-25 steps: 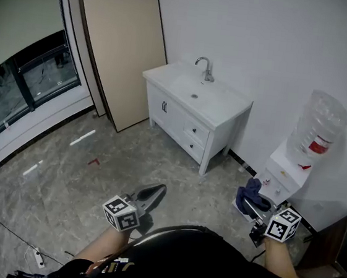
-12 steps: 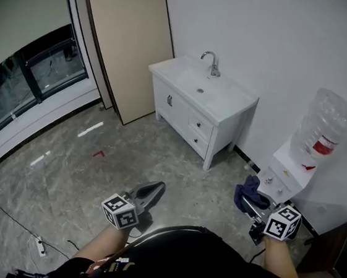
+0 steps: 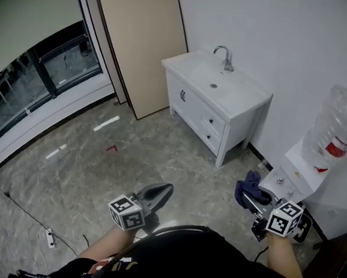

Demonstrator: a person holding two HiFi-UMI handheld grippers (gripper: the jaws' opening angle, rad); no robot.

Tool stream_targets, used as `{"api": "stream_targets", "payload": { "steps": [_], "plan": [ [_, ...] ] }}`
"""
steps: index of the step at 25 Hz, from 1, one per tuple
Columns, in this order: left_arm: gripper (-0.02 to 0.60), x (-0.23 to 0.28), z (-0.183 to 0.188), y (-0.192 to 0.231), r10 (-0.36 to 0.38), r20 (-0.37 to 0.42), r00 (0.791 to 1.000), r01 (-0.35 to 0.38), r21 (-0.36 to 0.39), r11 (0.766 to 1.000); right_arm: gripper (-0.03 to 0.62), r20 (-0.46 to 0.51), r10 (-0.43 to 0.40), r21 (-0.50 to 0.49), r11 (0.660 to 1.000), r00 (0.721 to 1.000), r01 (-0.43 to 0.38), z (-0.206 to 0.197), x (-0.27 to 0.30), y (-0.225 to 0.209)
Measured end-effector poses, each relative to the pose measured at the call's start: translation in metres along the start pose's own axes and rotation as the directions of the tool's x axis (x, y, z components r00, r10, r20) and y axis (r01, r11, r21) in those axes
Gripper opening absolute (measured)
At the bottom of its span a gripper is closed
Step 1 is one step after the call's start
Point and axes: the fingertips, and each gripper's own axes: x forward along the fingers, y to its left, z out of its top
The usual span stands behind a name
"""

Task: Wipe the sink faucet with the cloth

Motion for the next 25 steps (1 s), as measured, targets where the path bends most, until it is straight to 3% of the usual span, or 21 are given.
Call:
{"api": "stream_targets", "payload": {
  "steps": [8,18,25],
  "plan": [
    [-0.009,-0.005,0.024,0.074,-0.011,0.007,1.000,0.011,-0.020,1.000,0.143,-0.014,-0.025,-0.002,1.000,1.000,0.025,0.013,0.071,-0.008],
    [-0.009,-0.024,0.125,0.222,-0.058,0.014,0.998,0.058,0.024,0.998,0.143,0.023,-0.099,-0.014,0.995,0.995,0.099,0.063,0.221,-0.007],
    [-0.009,-0.018,0.160,0.303,-0.041,0.016,0.999,0.040,0.028,0.999,0.143,0.008,-0.113,-0.002,0.994,0.994,0.113,0.075,0.295,-0.033]
  ]
}}
